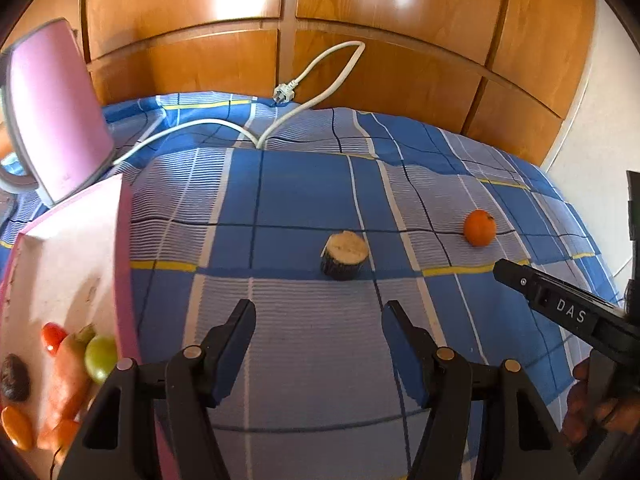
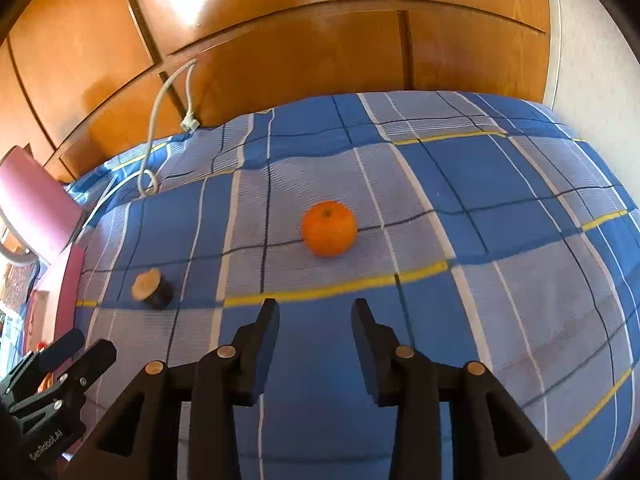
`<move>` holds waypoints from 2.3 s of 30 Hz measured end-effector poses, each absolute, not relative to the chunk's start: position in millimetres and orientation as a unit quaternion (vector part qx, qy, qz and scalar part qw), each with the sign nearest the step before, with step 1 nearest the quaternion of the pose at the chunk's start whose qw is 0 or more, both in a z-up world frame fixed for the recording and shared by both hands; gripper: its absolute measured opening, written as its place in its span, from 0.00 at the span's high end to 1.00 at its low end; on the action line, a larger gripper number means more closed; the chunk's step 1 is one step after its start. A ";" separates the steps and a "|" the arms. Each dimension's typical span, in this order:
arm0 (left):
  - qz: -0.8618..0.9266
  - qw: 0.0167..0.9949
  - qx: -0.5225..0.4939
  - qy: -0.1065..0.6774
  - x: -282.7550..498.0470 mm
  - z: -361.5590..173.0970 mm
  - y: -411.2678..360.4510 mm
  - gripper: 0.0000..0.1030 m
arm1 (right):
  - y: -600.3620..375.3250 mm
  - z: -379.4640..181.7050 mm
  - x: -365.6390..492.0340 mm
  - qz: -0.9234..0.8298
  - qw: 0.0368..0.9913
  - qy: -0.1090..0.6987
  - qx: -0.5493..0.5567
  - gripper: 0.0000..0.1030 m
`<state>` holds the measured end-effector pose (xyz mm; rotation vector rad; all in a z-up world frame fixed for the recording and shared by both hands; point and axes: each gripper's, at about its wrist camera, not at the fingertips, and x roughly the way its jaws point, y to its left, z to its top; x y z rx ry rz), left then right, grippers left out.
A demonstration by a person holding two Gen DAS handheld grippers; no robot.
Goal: Organize fruits
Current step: 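Grasp the eggplant piece with the left tool while the right tool grasps the tangerine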
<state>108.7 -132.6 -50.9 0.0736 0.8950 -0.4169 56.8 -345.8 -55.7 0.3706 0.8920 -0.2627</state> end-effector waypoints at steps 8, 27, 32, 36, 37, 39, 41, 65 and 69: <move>-0.208 0.876 0.038 0.433 131.9 -58.6 -152.1 0.32 | -364.5 -65.7 92.4 -0.142 0.870 0.436 0.183 0.63; -0.232 0.860 0.008 0.454 156.7 -77.1 -162.8 0.68 | -348.1 -67.9 89.1 -0.115 0.878 0.444 0.139 0.64; -0.240 0.855 -0.011 0.460 141.9 -75.7 -153.5 0.68 | -342.7 -69.2 72.5 -0.109 0.881 0.437 0.141 0.64; -0.238 0.857 -0.002 0.456 133.1 -76.7 -152.3 0.62 | -341.5 -70.8 70.3 -0.111 0.884 0.431 0.140 0.64; -0.236 0.858 0.004 0.456 133.3 -77.1 -153.7 0.59 | -341.6 -70.5 71.1 -0.112 0.885 0.430 0.139 0.64; -0.236 0.859 0.003 0.454 134.4 -76.9 -154.1 0.50 | -341.6 -70.0 71.4 -0.113 0.886 0.428 0.138 0.63; -0.232 0.860 0.005 0.454 137.7 -77.5 -156.1 0.49 | -342.2 -70.7 71.6 -0.116 0.886 0.426 0.138 0.63; -0.218 0.878 0.037 0.424 97.3 -83.6 -149.2 0.66 | -337.9 -76.0 72.6 -0.133 0.884 0.432 0.123 0.63; -0.215 0.881 0.044 0.419 97.0 -86.3 -150.2 0.67 | -335.3 -72.3 55.6 -0.130 0.888 0.422 0.127 0.63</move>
